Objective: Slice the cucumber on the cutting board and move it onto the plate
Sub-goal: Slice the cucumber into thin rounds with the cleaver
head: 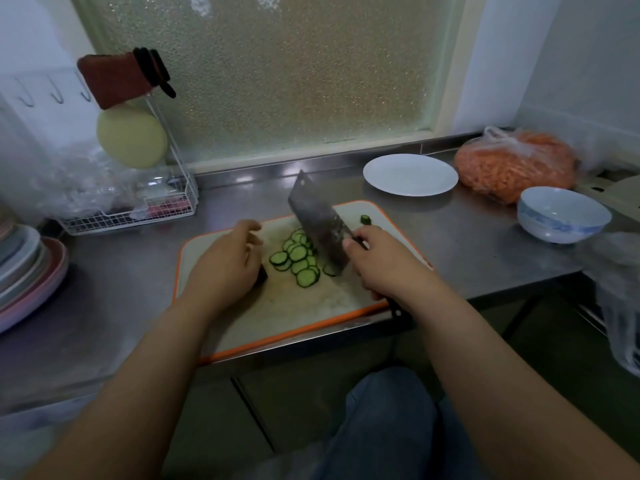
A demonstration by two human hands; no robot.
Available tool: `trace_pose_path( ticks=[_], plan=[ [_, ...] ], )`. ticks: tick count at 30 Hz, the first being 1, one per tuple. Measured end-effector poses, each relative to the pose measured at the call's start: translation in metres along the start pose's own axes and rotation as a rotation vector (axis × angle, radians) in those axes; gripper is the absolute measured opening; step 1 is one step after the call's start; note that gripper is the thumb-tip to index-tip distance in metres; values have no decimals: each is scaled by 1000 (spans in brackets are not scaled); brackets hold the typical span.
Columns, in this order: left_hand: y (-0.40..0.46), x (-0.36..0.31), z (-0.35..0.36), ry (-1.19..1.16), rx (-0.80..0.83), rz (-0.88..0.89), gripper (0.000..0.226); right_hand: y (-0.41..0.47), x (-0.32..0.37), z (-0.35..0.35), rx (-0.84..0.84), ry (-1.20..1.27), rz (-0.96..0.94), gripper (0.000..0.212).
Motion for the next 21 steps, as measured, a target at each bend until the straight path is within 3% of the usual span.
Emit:
trace_pose_path(
  ticks=[5,11,21],
  plan=[
    [-27,29,0,14,247,-4,34,7,6,36,138,-60,47,19],
    [-35,33,-1,-111,163,-24,28,9,13,58,279,-199,132,22],
    [-14,4,16,-52,56,19,25,11,18,42,201,-333,76,29]
  ],
)
Point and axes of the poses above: each hand's wrist, its own y-axis towards the middle knuckle, its own z-axis out of the palm, x = y × z, the point moved 3 cm from there along y, towards the middle knuckle, and after that the axes turned 12 degrees about y, right-handed, at the moved point
